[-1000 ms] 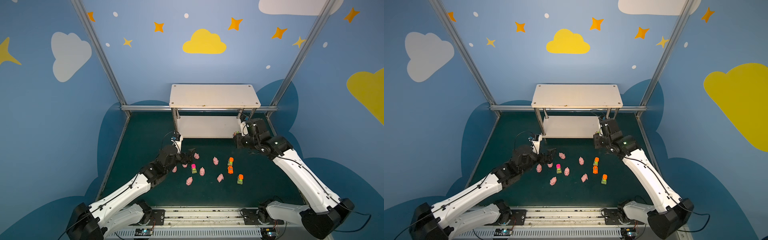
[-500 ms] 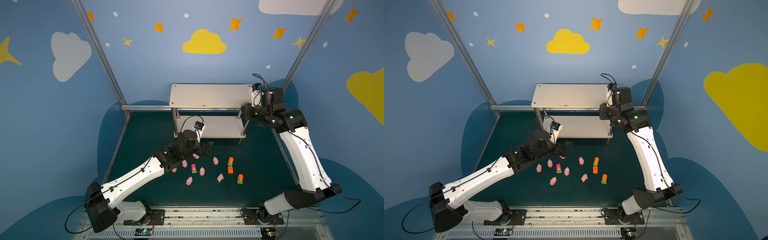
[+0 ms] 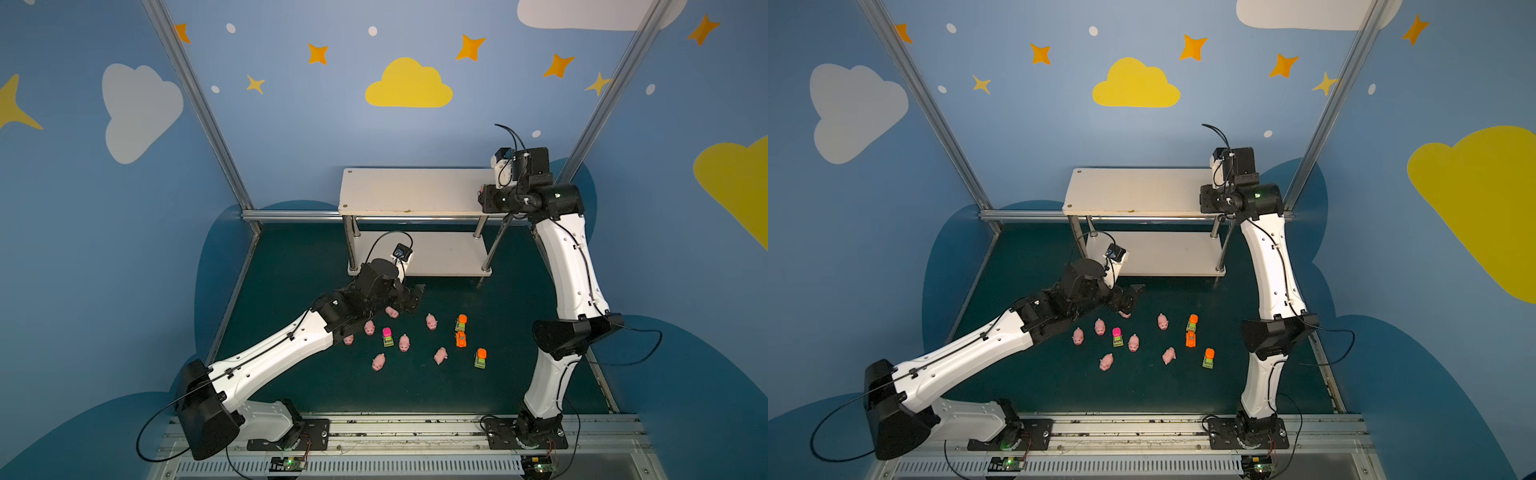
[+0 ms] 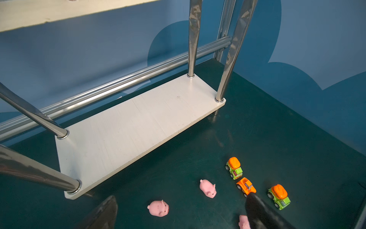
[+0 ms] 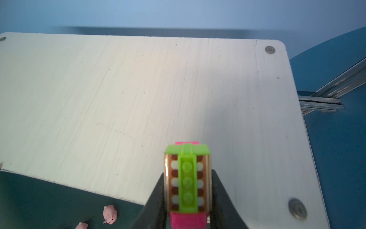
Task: Place and organize the plastic toys onto the shelf
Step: 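Carry the truck up over the top shelf with the right gripper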
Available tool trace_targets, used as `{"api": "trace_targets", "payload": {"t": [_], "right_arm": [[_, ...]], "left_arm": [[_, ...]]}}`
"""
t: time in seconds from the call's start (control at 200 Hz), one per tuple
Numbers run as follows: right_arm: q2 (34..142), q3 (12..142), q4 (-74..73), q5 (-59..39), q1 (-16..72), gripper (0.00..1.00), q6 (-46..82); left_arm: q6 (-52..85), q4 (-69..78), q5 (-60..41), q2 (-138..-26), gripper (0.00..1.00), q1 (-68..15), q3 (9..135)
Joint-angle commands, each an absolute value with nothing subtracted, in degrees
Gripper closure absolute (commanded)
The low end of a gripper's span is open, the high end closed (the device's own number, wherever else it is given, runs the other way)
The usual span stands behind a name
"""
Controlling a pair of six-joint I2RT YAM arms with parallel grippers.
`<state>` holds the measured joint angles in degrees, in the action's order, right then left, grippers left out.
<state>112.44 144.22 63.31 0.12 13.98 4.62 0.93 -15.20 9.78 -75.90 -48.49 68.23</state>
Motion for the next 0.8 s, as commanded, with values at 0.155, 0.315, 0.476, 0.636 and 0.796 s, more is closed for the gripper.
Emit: {"api": "trace_targets", "payload": {"t": [0.155,0.315,0.476,0.636,0.796], "right_arm": [[114.0,146.4,64.0,-1.2,11.8,0.69,3.3],[115.3,146.5,63.9,-1.9,10.8,0.69,3.2],[116.1,146.5,63.8,-2.4,10.3,0.68,3.2],[116.3,146.5,63.7,-2.6,10.3,0.58,3.2],[115.9,146.4,63.8,-2.9,10.2,0.39,3.2]], "left_arm": [[-1.8,-14.5,11.0,-77.8,0.00,-48.4,70.1],[-2.2,-14.3,11.2,-78.5,0.00,-48.4,70.3],[-2.5,-14.2,11.9,-78.8,0.00,-48.4,70.4],[-2.7,-14.7,11.9,-79.1,0.00,-48.2,70.8],[-2.4,-15.4,11.7,-79.3,0.00,-48.2,71.3]]}}
